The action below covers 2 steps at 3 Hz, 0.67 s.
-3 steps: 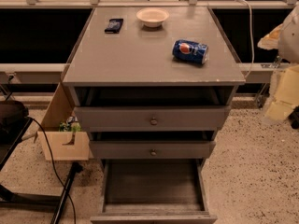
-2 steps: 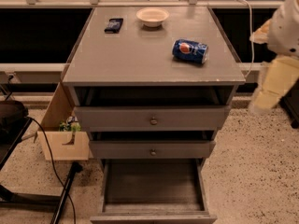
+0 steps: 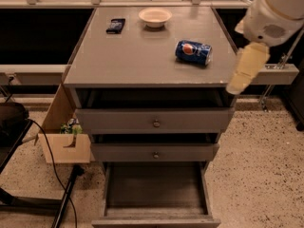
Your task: Place pepsi can into bottom drawer
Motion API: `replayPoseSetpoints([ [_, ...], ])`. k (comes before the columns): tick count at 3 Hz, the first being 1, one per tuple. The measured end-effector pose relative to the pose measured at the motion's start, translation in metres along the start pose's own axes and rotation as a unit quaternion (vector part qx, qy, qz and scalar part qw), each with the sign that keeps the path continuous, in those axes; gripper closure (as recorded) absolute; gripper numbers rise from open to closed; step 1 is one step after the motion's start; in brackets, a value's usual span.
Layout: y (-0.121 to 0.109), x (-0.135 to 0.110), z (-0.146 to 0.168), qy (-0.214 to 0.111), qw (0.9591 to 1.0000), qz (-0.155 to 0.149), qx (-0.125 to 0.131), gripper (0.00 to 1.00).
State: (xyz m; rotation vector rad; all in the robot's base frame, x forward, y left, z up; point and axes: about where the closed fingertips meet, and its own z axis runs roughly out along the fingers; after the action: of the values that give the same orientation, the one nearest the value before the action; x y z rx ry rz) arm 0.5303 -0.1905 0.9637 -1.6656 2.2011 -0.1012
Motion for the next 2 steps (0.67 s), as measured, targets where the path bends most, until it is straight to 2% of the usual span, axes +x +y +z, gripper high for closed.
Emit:
replayPoseSetpoints([
  [1,-0.0438,-0.0265,0.0311,-0.01,0.9998,0.009,0.017,0.0],
  [2,-0.0438,-0.0265,0.0311,-0.01,0.9998,0.009,0.017,0.0],
])
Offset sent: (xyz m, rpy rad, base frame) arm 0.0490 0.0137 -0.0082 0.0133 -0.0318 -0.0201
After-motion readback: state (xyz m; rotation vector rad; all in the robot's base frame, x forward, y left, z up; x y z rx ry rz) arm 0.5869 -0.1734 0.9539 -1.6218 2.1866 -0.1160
